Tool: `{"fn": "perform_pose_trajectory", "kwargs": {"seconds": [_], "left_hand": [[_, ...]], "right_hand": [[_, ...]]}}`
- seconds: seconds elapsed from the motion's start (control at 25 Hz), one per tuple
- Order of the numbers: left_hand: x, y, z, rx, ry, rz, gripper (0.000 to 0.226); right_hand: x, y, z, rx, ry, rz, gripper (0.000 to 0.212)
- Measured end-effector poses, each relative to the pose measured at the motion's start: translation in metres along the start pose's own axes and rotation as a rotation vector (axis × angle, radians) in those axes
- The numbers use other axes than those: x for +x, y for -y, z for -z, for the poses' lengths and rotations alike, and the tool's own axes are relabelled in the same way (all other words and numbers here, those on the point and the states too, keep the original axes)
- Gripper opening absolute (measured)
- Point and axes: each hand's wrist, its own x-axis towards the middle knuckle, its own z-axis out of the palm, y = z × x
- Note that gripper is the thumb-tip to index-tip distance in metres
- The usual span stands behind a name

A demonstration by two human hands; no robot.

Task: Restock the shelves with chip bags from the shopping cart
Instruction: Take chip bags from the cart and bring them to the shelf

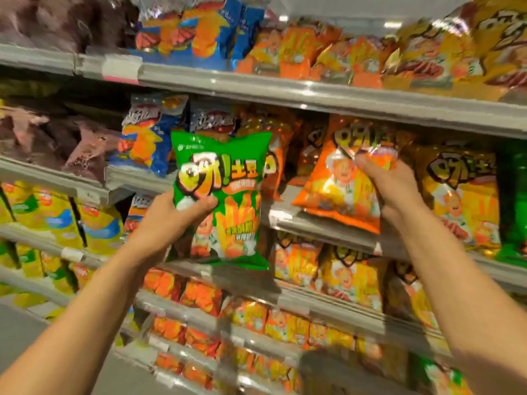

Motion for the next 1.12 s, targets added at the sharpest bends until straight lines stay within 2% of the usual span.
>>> {"fn": "perform_pose_trajectory", "kwargs": {"seconds": [0.08, 0.28, 0.4, 0.52, 0.6, 0.72, 0.84, 1.12], "left_hand": [[0.018, 0.001, 0.018, 0.002, 0.013, -0.028, 0.015], [0.054, 0.009, 0.052, -0.033, 0.129, -0.038, 0.008], [0.071, 0.014, 0.063, -0.059, 0.139, -0.037, 0.006], [0.082, 0.018, 0.062, -0.086, 0.149, -0.003, 0.024], [0.086, 0.022, 0.055, -0.076, 0.192, 0.015, 0.036], [0.093, 0.029, 0.044, -0.082, 0.243, 0.014, 0.036], [0.097, 0.033, 0.032, -0.079, 0.317, -0.008, 0.033], [0.102, 0.039, 0.003, -0.144, 0.344, 0.058, 0.041]], "right_hand": [[0.017, 0.0, -0.022, -0.032, -0.059, 0.006, 0.041], [0.039, -0.014, -0.048, -0.106, -0.151, -0.018, 0.065], [0.048, -0.024, -0.061, -0.091, -0.154, -0.048, 0.062], [0.056, -0.035, -0.07, -0.132, -0.201, -0.028, 0.057], [0.056, -0.042, -0.069, -0.163, -0.174, -0.05, 0.056], [0.056, -0.054, -0.06, -0.3, -0.171, -0.025, 0.067], [0.058, -0.059, -0.057, -0.361, -0.249, 0.006, 0.061], [0.062, -0.067, -0.075, -0.512, -0.191, -0.025, 0.082]]}}
